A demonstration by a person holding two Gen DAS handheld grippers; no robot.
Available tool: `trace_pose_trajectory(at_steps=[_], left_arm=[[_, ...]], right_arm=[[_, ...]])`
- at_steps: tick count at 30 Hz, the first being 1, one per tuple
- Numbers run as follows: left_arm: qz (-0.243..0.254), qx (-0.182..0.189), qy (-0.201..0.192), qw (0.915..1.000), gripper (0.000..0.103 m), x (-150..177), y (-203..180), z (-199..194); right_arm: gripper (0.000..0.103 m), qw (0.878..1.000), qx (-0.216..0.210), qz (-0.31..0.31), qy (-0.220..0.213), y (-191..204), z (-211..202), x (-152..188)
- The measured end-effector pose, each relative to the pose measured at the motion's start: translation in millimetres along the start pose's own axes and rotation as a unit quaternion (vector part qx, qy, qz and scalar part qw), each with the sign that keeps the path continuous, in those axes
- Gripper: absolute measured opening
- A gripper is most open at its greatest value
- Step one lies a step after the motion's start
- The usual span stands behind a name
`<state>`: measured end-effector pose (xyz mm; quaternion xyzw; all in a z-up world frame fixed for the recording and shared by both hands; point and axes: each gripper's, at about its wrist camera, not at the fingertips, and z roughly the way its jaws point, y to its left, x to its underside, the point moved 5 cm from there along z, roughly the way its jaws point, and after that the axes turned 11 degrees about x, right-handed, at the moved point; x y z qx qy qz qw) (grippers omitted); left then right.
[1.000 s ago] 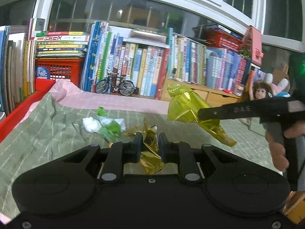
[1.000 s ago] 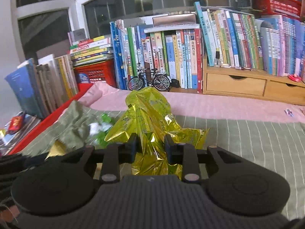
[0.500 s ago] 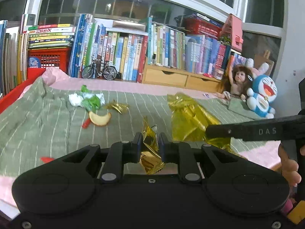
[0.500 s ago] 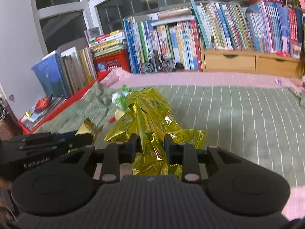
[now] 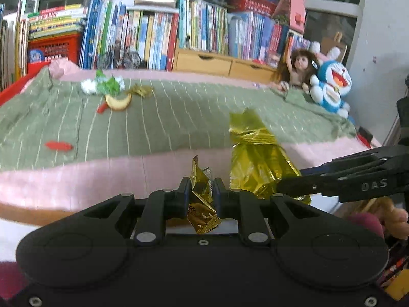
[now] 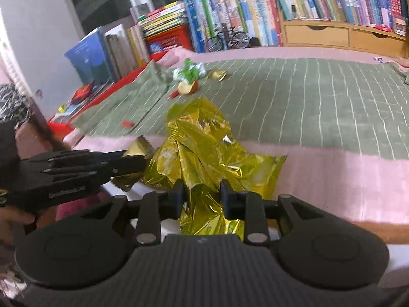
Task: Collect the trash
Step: 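Carry both held foil wrappers over the bed edge down into the black bin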
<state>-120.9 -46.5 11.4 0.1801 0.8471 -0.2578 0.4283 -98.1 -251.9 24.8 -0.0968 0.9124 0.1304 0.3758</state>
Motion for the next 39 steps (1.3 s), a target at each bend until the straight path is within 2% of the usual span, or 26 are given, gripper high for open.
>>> trace_pose_trajectory(at_steps=[9,16,25,31,39], left_arm=[[-0.027,0.0,0.064,0.9975,0.018,48.0,3.8,16.0],[-0.055,-0.02,0.119,0.9912,0.018,79.3,13.3,38.4],[-0.08,-0.03,0.202,0.9756,0.018,125.8,24.5,81.7],[-0.084,-0.044,0.244,0.965,0.018,149.9,35.8,112.7],[-0.091,-0.062,0.293,0.9499,0.018,178.9,49.0,143.0]], right_arm=[[0.032,0.999,-0.006,-0.019,0.041,14.0,0.6,41.2],[0.027,0.993,-0.007,-0.005,0.12,13.1,25.6,72.3],[0.027,0.972,0.009,0.024,0.234,-1.1,80.4,110.2],[0.027,0.96,0.026,0.051,0.272,-8.8,113.7,127.3],[0.029,0.95,0.038,0.075,0.301,-12.9,143.4,146.1]])
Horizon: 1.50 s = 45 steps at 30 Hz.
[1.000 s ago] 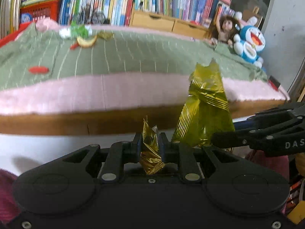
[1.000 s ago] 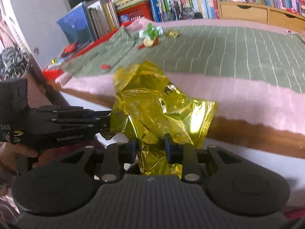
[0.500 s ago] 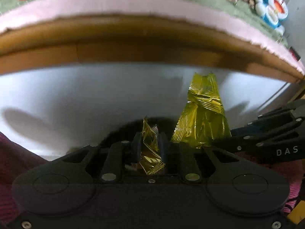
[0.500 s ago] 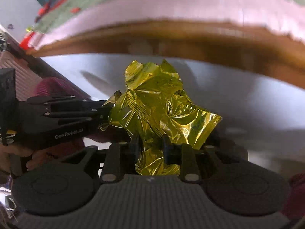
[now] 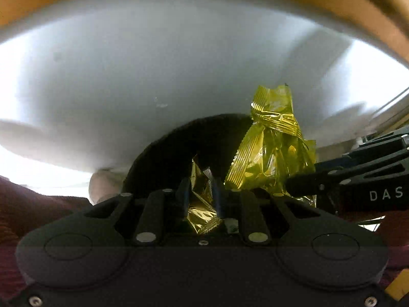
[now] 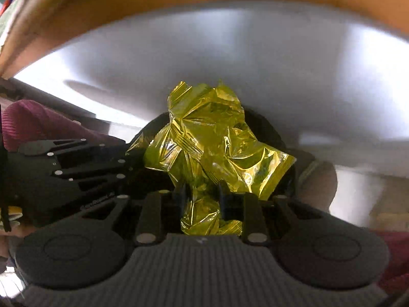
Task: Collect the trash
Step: 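Carry both held foil wrappers over the bed edge down into the black bin, then open both tools to drop the foil wrappers into the bin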
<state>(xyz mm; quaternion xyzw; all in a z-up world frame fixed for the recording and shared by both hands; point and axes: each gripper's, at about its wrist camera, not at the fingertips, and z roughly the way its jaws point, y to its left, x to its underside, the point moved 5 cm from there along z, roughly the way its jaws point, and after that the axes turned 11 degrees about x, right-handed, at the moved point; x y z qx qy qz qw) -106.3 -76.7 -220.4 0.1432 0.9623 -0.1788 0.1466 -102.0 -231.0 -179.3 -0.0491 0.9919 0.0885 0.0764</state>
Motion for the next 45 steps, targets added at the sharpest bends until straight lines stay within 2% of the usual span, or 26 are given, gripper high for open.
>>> trace_pose_trajectory(at_steps=[6,12,17,18,19,20,23,27,36,45], left_arm=[[-0.012,0.001,0.025,0.9996,0.019,0.1,3.3,19.3],[-0.015,-0.003,0.036,0.9992,0.019,3.7,3.0,29.2],[-0.02,-0.006,0.038,0.999,0.02,4.1,5.2,25.9],[-0.021,-0.008,0.039,0.999,0.025,4.2,5.8,26.2],[-0.021,-0.007,0.04,0.999,0.028,4.4,6.5,27.1],[-0.023,-0.007,0.041,0.9989,0.034,4.5,6.4,27.5],[-0.026,-0.008,0.043,0.9987,0.04,5.2,5.1,26.8],[-0.028,-0.013,0.046,0.9985,0.053,6.0,5.9,26.1],[-0.026,-0.025,0.052,0.998,0.065,6.0,6.3,22.9],[-0.023,-0.028,0.051,0.9981,0.072,6.3,5.5,21.4]], right_arm=[[0.03,1.0,0.009,0.015,0.021,-4.4,16.5,1.9],[0.032,1.0,0.006,0.02,0.024,-4.9,18.5,5.0],[0.039,1.0,0.006,0.02,0.023,-6.9,20.8,3.0],[0.042,1.0,0.007,0.02,0.022,-6.6,21.2,3.5],[0.052,1.0,0.009,0.018,0.02,-7.4,22.9,4.1],[0.055,1.0,0.01,0.017,0.018,-8.8,24.8,5.5],[0.059,1.0,0.01,0.017,0.014,-9.1,23.8,6.9],[0.062,1.0,0.012,0.019,0.008,-9.4,19.9,7.6],[0.065,1.0,0.015,0.021,0.003,-9.1,14.8,8.5],[0.067,1.0,0.017,0.023,0.001,-10.3,14.6,8.8]])
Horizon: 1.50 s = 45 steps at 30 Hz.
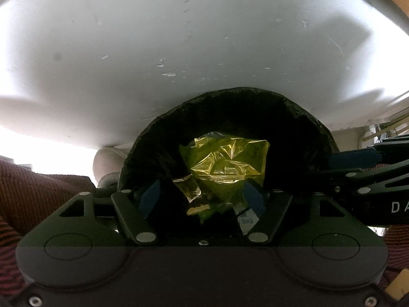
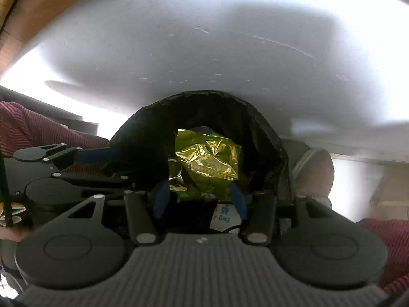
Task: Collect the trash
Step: 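Open both tools to drop the foil wrappers into the bin, then raise both open tools from the bin back over the bed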
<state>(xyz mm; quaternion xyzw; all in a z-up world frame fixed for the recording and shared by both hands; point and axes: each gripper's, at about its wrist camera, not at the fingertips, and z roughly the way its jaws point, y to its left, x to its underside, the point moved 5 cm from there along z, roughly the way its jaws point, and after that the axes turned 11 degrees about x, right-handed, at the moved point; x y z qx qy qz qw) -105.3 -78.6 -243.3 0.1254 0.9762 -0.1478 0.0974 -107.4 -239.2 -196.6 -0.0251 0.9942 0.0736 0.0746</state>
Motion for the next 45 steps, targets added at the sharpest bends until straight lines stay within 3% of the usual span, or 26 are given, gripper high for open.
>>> trace_pose_trajectory(at_steps=[18,26,32,37,41,45], left_arm=[[0.003,0.004,-0.017,0.9998,0.075,-2.7,-4.9,-19.2],[0.036,0.022,-0.088,0.9952,0.075,-9.5,-17.2,-83.1],[0.072,0.054,-0.192,0.9772,0.084,-19.6,-21.3,-160.7],[0.071,0.052,-0.283,0.955,0.086,-32.3,-11.6,-215.0],[0.049,0.022,-0.364,0.9299,0.087,-50.6,10.0,-251.7],[0.019,-0.037,-0.409,0.9114,0.086,-72.2,35.1,-266.3]], right_arm=[[0.07,1.0,-0.001,0.005,-0.02,-0.6,-15.1,-1.4],[0.073,0.996,-0.009,-0.05,-0.077,12.4,-64.0,-8.1],[0.08,0.983,-0.058,-0.116,-0.126,31.1,-126.0,-15.8],[0.083,0.971,-0.088,-0.126,-0.185,35.5,-174.2,-31.0],[0.083,0.96,-0.083,-0.124,-0.239,36.4,-199.8,-50.6],[0.083,0.948,-0.07,-0.123,-0.286,43.8,-217.4,-77.9]])
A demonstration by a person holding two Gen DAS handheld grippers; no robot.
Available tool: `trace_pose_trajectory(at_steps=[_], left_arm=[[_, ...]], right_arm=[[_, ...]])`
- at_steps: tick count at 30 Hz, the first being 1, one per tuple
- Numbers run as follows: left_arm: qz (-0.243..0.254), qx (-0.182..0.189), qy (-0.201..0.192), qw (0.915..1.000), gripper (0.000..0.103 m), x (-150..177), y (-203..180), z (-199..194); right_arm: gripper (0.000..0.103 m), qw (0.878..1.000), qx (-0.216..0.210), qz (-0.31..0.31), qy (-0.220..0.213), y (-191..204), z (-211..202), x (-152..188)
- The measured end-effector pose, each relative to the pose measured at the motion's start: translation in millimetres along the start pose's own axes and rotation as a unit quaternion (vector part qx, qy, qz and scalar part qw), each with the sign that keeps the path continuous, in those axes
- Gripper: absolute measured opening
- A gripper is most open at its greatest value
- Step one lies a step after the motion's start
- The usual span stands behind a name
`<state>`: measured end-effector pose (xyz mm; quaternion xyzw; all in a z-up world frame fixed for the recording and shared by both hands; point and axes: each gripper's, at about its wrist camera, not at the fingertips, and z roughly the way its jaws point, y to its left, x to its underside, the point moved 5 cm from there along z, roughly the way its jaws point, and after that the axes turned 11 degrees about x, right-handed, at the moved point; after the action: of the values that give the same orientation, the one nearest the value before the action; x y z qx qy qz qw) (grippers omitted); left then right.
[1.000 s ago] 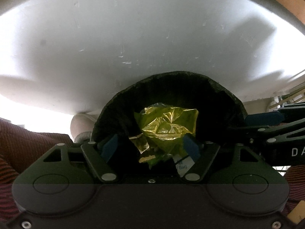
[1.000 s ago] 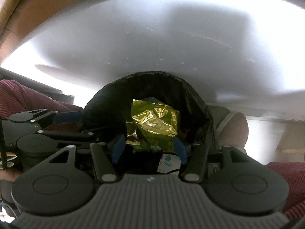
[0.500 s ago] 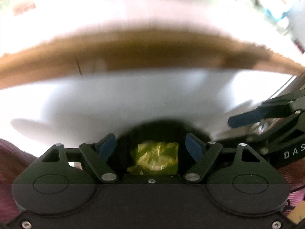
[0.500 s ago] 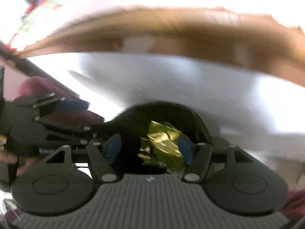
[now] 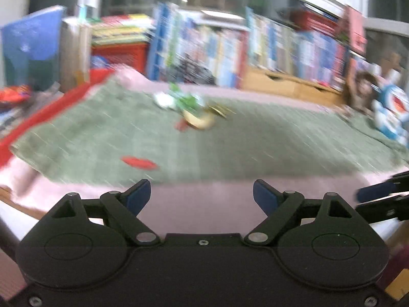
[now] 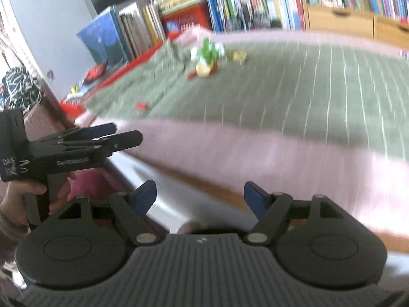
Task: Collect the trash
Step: 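Raise both open tools from the bin back over the bed, then grasp the red chili with the left tool while the right grasps the apple slice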
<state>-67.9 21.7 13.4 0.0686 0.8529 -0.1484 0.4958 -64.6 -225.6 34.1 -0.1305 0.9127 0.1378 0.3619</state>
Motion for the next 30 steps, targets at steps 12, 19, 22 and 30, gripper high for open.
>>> trace_pose_trajectory(at_steps=[12,19,22,30], left_arm=[[0.012,-0.071,-0.014,0.9973,0.074,-9.4,60.4,62.4],[0.019,-0.057,0.0,0.9982,0.066,-0.4,66.6,79.0],[0.027,-0.056,-0.004,0.9981,0.066,0.2,67.8,81.1],[0.029,-0.057,-0.021,0.9978,0.043,2.5,69.2,78.0]], right_arm=[[0.084,0.996,0.053,-0.018,-0.075,16.2,68.2,-94.4],[0.084,0.995,0.078,-0.046,-0.05,28.1,143.7,-130.3],[0.084,0.994,0.085,-0.059,-0.035,34.5,171.7,-136.2],[0.084,0.993,0.093,-0.073,-0.015,51.0,220.8,-144.3]])
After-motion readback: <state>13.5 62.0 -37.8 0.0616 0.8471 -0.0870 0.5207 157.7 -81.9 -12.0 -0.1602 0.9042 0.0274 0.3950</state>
